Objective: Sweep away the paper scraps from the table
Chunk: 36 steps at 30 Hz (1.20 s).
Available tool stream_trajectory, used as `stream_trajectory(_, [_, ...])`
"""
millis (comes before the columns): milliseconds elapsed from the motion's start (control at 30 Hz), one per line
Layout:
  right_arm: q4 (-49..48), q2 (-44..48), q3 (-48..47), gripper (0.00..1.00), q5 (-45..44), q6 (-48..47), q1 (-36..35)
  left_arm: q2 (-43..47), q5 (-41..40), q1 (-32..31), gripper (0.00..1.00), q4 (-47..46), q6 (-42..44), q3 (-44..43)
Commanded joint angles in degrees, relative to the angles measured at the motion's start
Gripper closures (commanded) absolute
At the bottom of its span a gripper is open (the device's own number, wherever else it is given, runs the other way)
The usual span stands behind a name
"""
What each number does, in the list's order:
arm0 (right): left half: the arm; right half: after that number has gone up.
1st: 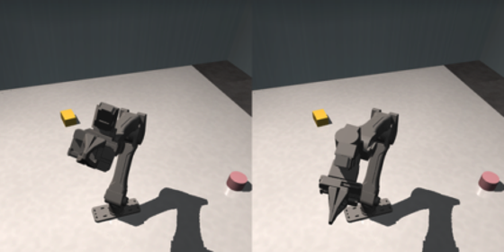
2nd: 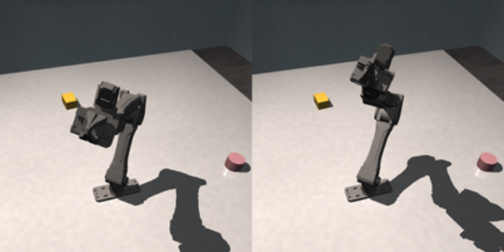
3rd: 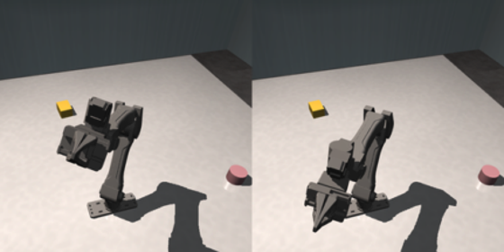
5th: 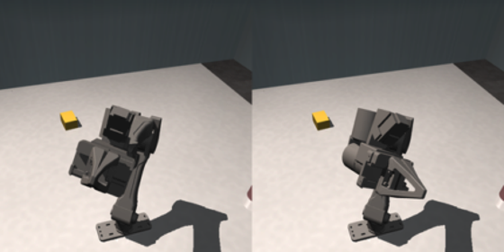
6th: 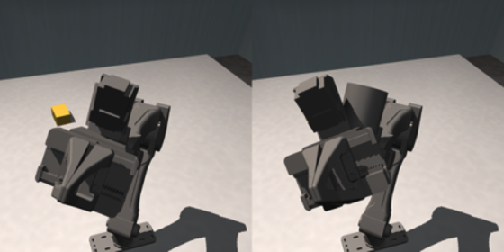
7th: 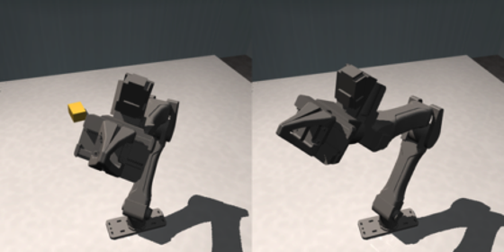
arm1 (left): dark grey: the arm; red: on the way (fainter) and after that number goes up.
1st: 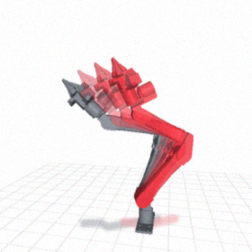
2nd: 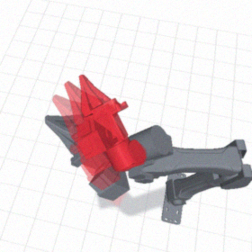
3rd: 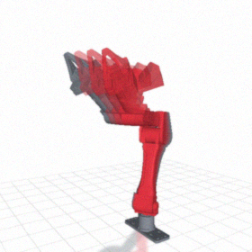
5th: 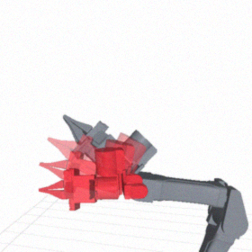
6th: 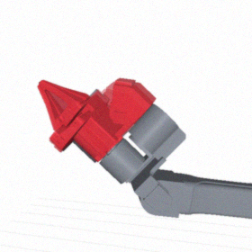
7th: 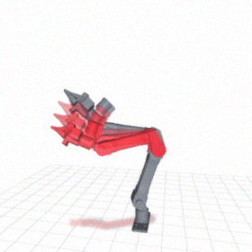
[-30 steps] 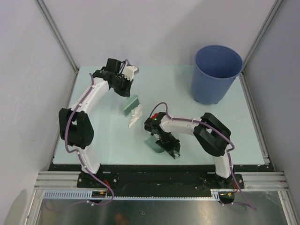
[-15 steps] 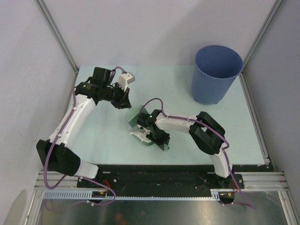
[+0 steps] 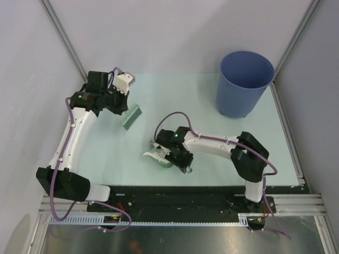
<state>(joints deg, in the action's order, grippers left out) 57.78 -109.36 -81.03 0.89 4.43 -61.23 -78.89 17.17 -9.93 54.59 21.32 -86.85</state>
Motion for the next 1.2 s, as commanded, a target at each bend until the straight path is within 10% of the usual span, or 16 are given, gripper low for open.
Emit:
stream_trajectory(0, [7.7,6.4,-3.9,1.00,-2.5,1.0,0.2,2.7,-2.2,2.7,1.00,-1.5,2.0,0.0])
stream_trajectory(467, [28.5,1.5,-43.7,1.00,-18.4,-5.6,20.4,3.7,1.2,3.7,1.00,-2.6,2.3,5.7])
stream_trajectory(733, [23.4,4.2,-59.8,1.00,-28.7,-11.8,39.7,3.0,3.9,3.7,1.00,-2.7,1.6,6.9])
stream_trajectory(1033, [-6.5,12.1,-39.6,1.00,-47.6,-49.3,52.7,2.2,5.2,3.3,1.00,-2.7,1.3,6.6])
stream_trajectory(1167, [-45.7,22.1,-14.6,1.00,-45.6,-84.9,54.7,2.5,5.9,2.7,1.00,-2.7,1.4,6.9])
